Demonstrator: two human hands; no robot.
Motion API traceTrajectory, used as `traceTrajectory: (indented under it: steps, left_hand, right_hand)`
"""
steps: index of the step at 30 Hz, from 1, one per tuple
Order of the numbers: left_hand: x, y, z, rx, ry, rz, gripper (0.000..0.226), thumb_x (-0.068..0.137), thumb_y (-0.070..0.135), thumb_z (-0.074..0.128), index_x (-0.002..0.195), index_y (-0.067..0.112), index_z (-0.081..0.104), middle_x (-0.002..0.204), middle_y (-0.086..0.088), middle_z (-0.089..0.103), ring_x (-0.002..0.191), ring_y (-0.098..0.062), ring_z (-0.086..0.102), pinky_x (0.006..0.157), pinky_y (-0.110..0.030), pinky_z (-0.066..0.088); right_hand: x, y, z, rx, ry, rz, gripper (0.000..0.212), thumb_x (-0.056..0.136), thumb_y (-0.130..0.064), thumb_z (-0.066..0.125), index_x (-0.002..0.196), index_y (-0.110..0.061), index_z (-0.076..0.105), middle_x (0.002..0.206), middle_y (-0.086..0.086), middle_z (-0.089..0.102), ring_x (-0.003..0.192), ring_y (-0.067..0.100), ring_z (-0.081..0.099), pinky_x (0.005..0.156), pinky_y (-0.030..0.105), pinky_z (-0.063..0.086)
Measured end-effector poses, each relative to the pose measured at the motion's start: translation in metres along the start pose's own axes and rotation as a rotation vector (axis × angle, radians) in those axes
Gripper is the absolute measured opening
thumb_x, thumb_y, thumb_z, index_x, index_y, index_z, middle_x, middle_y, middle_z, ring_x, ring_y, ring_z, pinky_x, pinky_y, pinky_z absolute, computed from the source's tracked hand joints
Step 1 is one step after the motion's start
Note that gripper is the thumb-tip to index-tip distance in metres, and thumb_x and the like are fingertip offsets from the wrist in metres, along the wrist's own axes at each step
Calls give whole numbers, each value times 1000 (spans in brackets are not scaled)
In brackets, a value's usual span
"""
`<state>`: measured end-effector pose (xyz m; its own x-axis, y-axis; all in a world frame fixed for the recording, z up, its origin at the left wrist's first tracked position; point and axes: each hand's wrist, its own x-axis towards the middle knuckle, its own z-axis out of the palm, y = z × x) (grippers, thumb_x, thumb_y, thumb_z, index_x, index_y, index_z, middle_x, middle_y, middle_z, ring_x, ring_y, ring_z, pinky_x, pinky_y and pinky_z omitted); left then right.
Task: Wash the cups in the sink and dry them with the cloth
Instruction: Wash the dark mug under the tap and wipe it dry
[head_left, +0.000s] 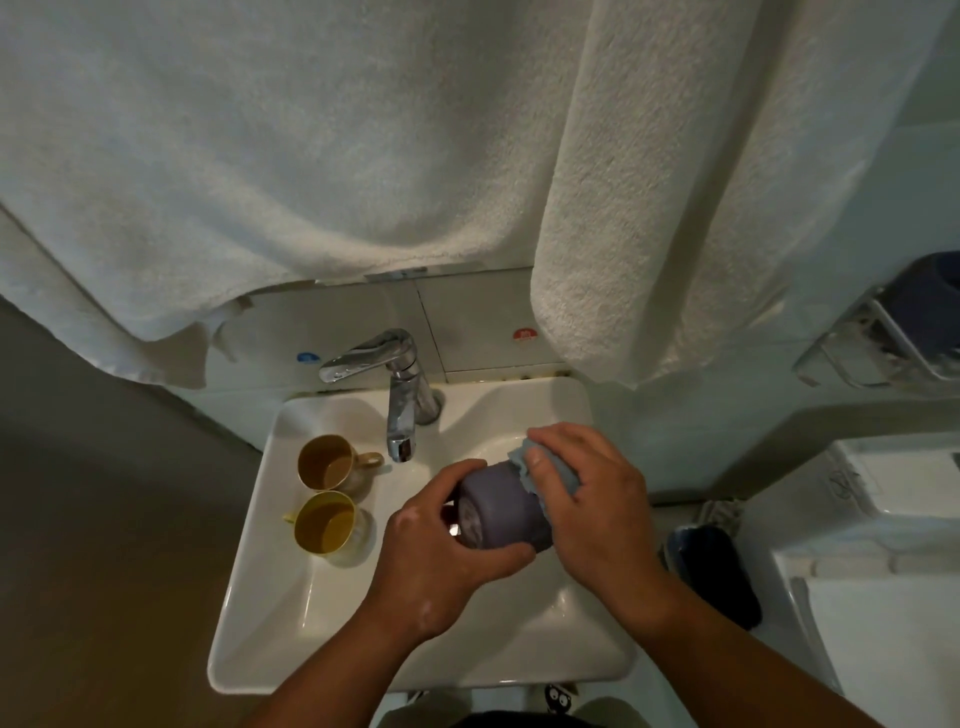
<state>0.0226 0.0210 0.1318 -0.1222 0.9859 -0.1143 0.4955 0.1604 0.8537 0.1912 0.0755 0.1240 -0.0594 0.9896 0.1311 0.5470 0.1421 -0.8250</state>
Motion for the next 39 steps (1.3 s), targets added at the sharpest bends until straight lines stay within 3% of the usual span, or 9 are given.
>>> traceTrajectory:
  steps: [4, 7, 13, 20, 24, 27, 32, 36, 39]
  left_hand:
    - [0, 1, -1, 22, 20, 40, 83, 48, 55, 93, 120, 47, 53, 108, 27, 66, 101, 4, 64, 79, -21, 59]
    - [-4, 0, -2, -30, -20, 51, 80, 52, 45, 94, 123, 40, 58, 111, 23, 68, 104, -4, 67, 80, -28, 62]
    - [-7, -1, -4, 67, -22, 157, 93, 49, 56, 87, 132, 49, 48, 126, 28, 58, 117, 2, 57, 87, -18, 56]
    - [-9, 5, -3, 42, -1, 230, 86, 56, 50, 92, 130, 45, 51, 123, 26, 62, 117, -3, 60, 85, -15, 55]
    - [-1, 5, -7, 94, -27, 298, 86, 58, 38, 89, 134, 46, 50, 132, 27, 50, 125, -4, 52, 91, -16, 53]
    - [3, 4, -7, 148, -22, 288, 97, 58, 34, 96, 137, 56, 44, 139, 25, 38, 128, 5, 42, 89, -12, 53]
    - [-4, 8, -3, -61, -75, 60, 113, 56, 28, 98, 143, 57, 32, 128, 28, 49, 103, 2, 64, 69, -17, 58]
    - [-4, 12, -2, -215, 11, -29, 73, 58, 28, 96, 116, 45, 55, 111, 21, 66, 94, 5, 68, 68, -16, 56]
    - [-6, 13, -1, -190, 31, -12, 74, 56, 18, 99, 113, 41, 58, 104, 19, 68, 96, 2, 67, 70, -18, 57]
  right_hand:
    - [-20, -8, 12, -131, -34, -320, 41, 101, -44, 43, 135, -23, 56, 135, -5, 60, 133, 11, 48, 118, 44, 33]
    - [-21, -2, 6, -147, -113, -536, 39, 100, -40, 47, 135, -24, 55, 134, -5, 61, 132, 11, 49, 119, 41, 28]
    - [5, 6, -4, 42, -54, -52, 35, 99, -42, 42, 110, -27, 72, 108, -12, 68, 101, 1, 61, 91, 20, 50]
    - [-16, -3, -2, -159, -76, -425, 39, 101, -45, 42, 124, -25, 66, 127, -6, 65, 124, 11, 55, 113, 44, 37]
    - [-1, -3, -13, 114, -82, 57, 36, 98, -52, 49, 125, -33, 65, 128, -8, 62, 115, 4, 58, 89, 9, 46]
    - [-1, -2, -13, 271, 15, 187, 24, 97, -37, 61, 121, -36, 64, 115, -11, 65, 102, 3, 64, 70, 4, 49]
    - [-9, -7, -13, 290, 150, 63, 28, 93, -33, 66, 121, -28, 66, 115, -15, 64, 107, -8, 59, 77, 1, 45]
    - [-10, -1, -12, 249, 153, -38, 29, 95, -32, 59, 122, -25, 64, 121, -11, 63, 114, -2, 58, 88, 0, 40]
    - [-10, -2, -7, 123, 44, -22, 37, 102, -44, 49, 129, -24, 64, 134, -8, 57, 122, 4, 53, 96, 1, 37]
